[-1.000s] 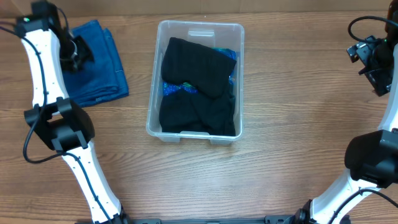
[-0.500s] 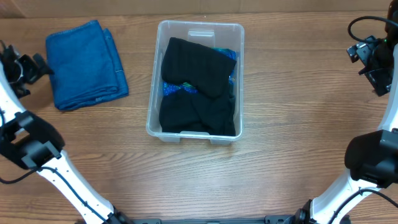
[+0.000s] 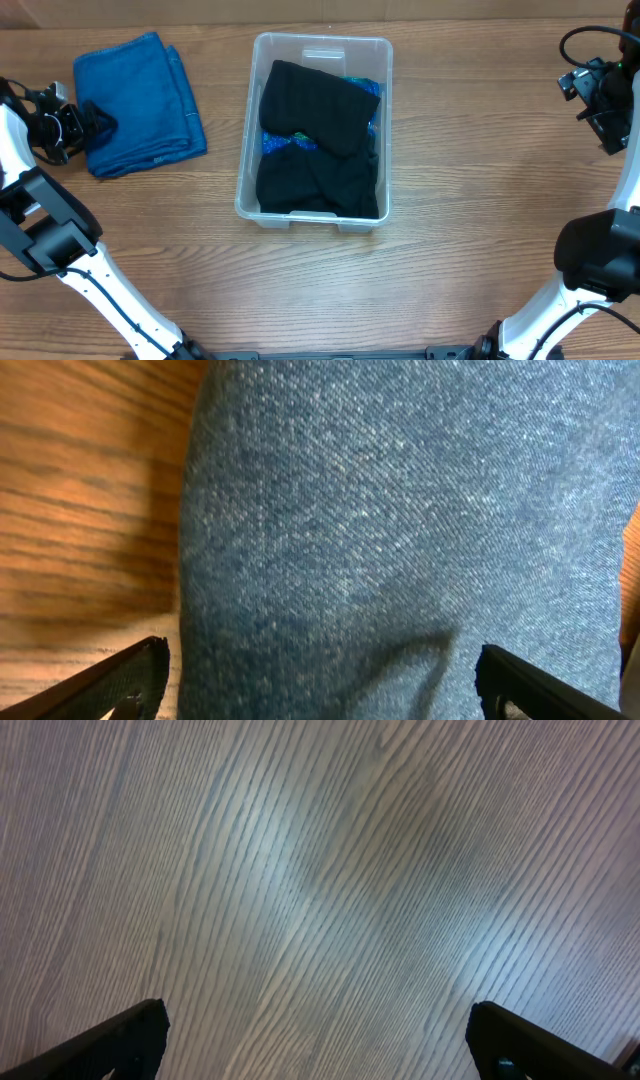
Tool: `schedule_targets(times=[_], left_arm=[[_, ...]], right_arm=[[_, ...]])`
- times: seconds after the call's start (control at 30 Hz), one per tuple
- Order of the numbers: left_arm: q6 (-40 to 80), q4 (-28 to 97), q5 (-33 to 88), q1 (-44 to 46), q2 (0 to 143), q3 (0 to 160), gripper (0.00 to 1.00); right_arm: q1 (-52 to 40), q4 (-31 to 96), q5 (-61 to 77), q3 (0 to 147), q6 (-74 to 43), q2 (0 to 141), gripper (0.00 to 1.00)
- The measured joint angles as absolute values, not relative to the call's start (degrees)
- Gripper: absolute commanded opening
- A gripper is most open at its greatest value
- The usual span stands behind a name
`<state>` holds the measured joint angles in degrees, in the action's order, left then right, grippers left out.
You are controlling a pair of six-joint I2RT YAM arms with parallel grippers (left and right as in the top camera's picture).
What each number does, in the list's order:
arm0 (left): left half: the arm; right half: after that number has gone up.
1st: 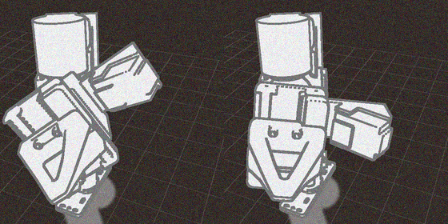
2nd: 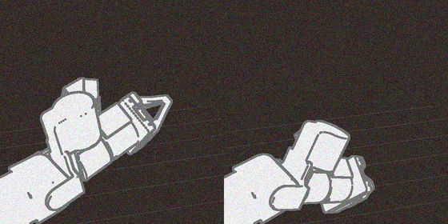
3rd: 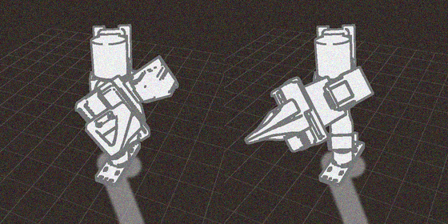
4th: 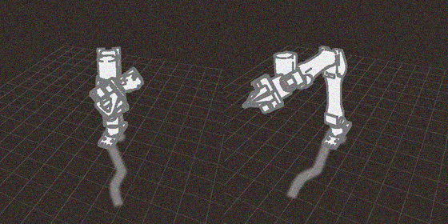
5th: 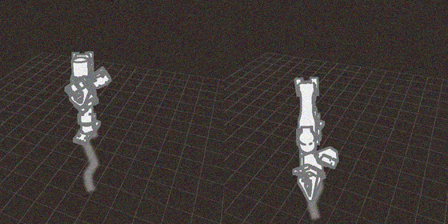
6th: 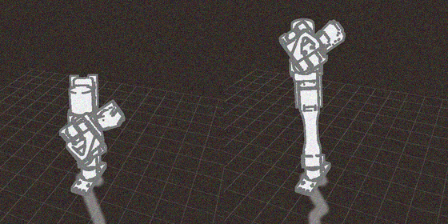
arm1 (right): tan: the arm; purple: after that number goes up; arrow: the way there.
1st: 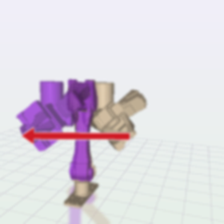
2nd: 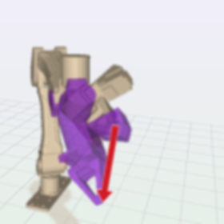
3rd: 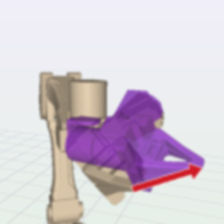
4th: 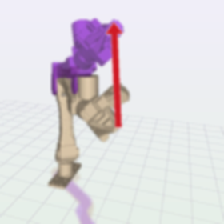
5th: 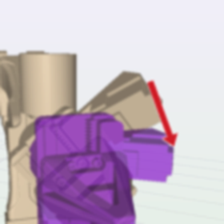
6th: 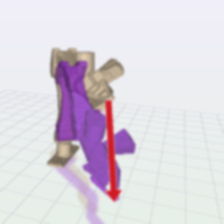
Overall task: Pack container
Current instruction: 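Grasp the folded teal towel with the left gripper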
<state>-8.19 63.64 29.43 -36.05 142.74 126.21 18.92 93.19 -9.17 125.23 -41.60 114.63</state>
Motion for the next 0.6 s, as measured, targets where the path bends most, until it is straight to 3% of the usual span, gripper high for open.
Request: schedule_targets(times=[0.6], left_arm=[[-9.0,55.2,31.9,-36.1,144.7,125.8,0.93]], right_arm=[[18.9,93.2,-9.2,125.2,-41.6,114.6,1.00]])
